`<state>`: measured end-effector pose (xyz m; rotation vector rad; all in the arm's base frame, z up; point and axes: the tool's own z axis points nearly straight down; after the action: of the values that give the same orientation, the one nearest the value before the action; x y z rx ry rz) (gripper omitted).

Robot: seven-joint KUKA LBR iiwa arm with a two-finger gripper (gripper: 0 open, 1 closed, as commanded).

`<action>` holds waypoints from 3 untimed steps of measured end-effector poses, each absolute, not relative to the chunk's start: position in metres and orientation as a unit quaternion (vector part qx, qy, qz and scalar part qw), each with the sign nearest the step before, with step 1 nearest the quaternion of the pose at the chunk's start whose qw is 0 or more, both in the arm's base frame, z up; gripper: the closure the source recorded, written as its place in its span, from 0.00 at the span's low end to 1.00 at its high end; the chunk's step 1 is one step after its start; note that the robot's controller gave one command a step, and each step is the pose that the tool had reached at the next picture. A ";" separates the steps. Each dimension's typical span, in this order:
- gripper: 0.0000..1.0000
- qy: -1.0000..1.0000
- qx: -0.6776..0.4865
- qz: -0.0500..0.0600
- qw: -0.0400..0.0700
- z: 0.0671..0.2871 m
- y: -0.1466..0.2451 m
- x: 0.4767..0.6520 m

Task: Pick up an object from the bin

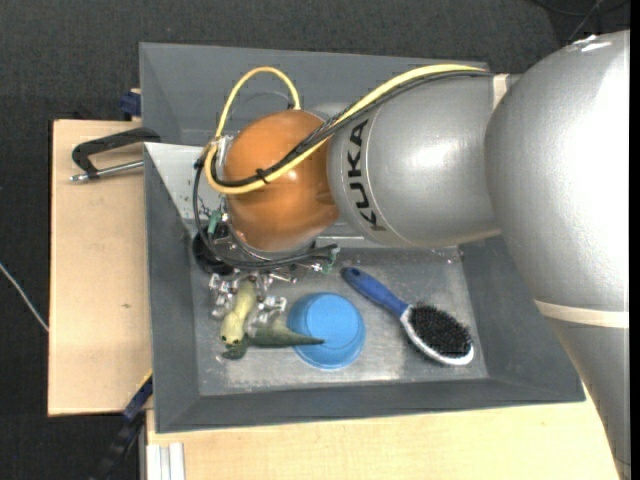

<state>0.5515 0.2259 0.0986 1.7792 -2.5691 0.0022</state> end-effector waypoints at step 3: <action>1.00 -0.824 0.566 -0.001 -0.004 0.190 0.230 0.557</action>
Offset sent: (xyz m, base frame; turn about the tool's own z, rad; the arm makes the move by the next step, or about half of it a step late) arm -0.0002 0.0000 0.0012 0.0000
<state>0.5567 0.2298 0.1897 1.7829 -2.5973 -0.0019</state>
